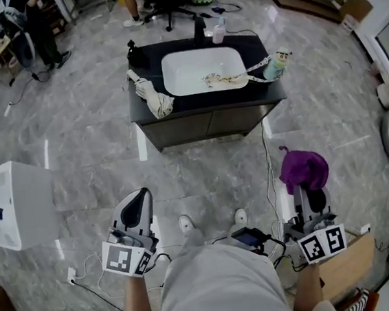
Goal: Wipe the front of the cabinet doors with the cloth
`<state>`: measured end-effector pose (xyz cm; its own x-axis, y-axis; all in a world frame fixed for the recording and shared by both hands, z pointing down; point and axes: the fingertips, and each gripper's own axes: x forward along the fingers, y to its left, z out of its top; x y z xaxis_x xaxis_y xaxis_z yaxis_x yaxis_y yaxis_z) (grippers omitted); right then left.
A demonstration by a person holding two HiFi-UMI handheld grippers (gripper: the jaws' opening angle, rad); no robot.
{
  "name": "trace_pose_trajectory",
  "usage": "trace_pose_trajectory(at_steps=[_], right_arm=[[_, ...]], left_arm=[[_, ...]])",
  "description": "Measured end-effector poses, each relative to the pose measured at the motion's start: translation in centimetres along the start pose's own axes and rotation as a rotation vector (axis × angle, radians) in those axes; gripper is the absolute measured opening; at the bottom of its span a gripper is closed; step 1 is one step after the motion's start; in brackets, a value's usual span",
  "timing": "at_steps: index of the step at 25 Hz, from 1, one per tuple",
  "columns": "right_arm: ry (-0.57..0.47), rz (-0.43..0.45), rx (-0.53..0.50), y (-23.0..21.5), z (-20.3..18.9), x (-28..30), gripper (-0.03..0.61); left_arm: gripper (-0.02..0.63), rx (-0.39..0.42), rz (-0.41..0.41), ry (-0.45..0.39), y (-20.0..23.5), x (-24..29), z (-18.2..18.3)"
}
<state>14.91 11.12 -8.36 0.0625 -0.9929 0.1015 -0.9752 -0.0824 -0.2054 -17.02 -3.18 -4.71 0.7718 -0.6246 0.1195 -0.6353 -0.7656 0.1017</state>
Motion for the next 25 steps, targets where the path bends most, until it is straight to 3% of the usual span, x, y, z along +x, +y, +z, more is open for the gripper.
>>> trace_pose_trajectory(at_steps=[5, 11, 19, 25], right_arm=[[0.035, -0.047, -0.028, 3.1, -1.3, -1.2, 0.127], [0.025, -0.094, 0.033, 2.8, -3.1, -4.0, 0.124], [-0.019, -0.052, 0.12, -0.4, -4.6, -6.7, 0.124], [-0.022, -0.012, 0.164, -2.6, -5.7, -8.2, 0.124]], left_arm=[[0.003, 0.038, -0.098, 0.01, 1.7, 1.6, -0.5], [0.003, 0.016, -0.173, 0.01, -1.8, 1.8, -1.6], [0.003, -0.041, -0.16, 0.075, -10.7, 1.2, -3.1], [0.003, 0.026, -0.156, 0.084, -15.5, 0.3, -2.6]])
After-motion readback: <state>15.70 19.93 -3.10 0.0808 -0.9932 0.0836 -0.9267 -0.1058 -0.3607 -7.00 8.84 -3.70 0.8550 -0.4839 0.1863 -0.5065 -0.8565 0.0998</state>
